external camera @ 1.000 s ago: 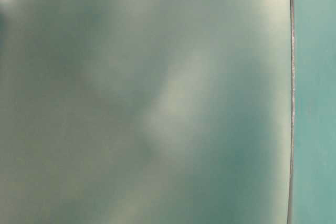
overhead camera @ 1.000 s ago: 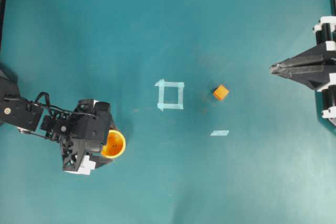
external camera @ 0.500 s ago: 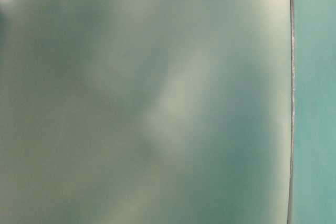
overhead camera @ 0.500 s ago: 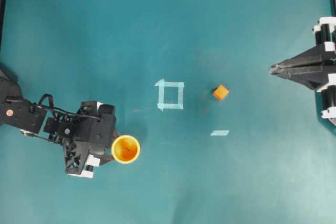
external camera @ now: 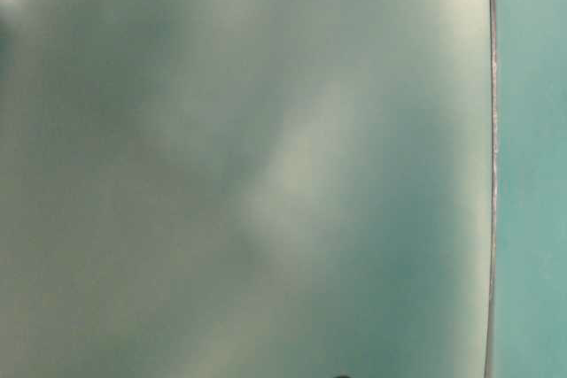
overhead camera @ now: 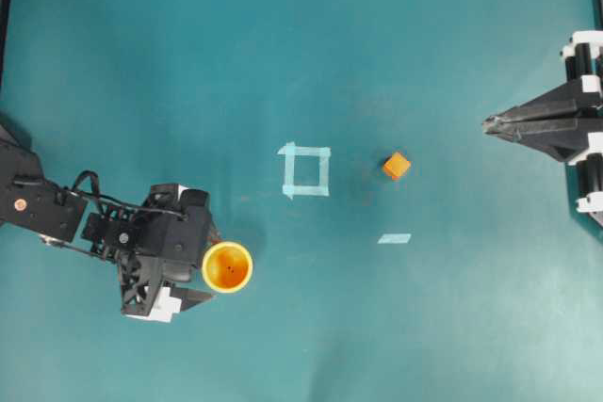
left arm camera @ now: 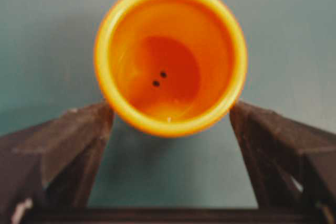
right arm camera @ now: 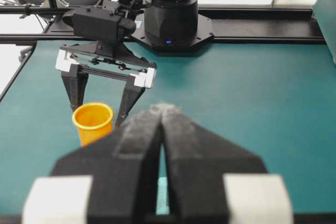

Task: Move the cup toward the block with left arm.
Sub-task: 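Lift the orange cup and carry it rightward toward the cube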

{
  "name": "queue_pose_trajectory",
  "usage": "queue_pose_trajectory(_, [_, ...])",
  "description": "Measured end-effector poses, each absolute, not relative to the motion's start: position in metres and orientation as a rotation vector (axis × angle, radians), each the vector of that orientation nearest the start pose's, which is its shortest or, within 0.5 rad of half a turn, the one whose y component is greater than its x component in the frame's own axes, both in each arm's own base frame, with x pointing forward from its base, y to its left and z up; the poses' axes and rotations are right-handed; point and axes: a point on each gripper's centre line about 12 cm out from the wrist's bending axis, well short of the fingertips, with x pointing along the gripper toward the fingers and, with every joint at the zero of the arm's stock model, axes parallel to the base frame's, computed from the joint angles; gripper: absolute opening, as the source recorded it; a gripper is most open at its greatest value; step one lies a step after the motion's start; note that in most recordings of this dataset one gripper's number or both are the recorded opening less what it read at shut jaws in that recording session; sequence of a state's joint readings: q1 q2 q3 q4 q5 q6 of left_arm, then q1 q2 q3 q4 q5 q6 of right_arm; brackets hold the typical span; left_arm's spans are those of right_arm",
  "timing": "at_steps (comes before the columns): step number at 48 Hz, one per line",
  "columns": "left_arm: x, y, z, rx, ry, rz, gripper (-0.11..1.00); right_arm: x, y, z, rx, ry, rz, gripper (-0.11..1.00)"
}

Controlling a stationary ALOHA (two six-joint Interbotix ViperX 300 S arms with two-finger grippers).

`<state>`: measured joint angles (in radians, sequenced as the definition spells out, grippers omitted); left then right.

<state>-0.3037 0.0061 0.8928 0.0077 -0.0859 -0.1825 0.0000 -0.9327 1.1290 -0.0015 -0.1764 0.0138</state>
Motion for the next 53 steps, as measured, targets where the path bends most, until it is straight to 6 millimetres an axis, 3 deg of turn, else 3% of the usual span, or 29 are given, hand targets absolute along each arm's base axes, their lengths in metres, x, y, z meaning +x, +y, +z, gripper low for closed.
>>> queue_pose_trajectory(21, [0.330, -0.103, 0.098, -0.042, 0.811, -0.218, 0.86, 0.207, 0.000, 0.292, 0.012, 0.025, 0.000, 0.00])
queue_pose_trajectory(31, [0.340, -0.095, 0.102, -0.057, 0.781, -0.195, 0.85, 0.207, 0.000, 0.292, 0.012, 0.026, 0.000, 0.00])
queue_pose_trajectory(35, [0.342, -0.093, 0.103, -0.061, 0.775, -0.188, 0.81, 0.207, 0.000, 0.292, 0.012, 0.026, 0.000, 0.00])
queue_pose_trajectory(39, [0.343, -0.093, 0.103, -0.052, 0.776, -0.190, 0.70, 0.207, 0.000, 0.293, 0.012, 0.021, 0.000, 0.00])
queue_pose_trajectory(53, [0.350, -0.095, 0.109, -0.048, 0.767, -0.193, 0.69, 0.208, 0.000, 0.296, 0.012, 0.015, 0.000, 0.00])
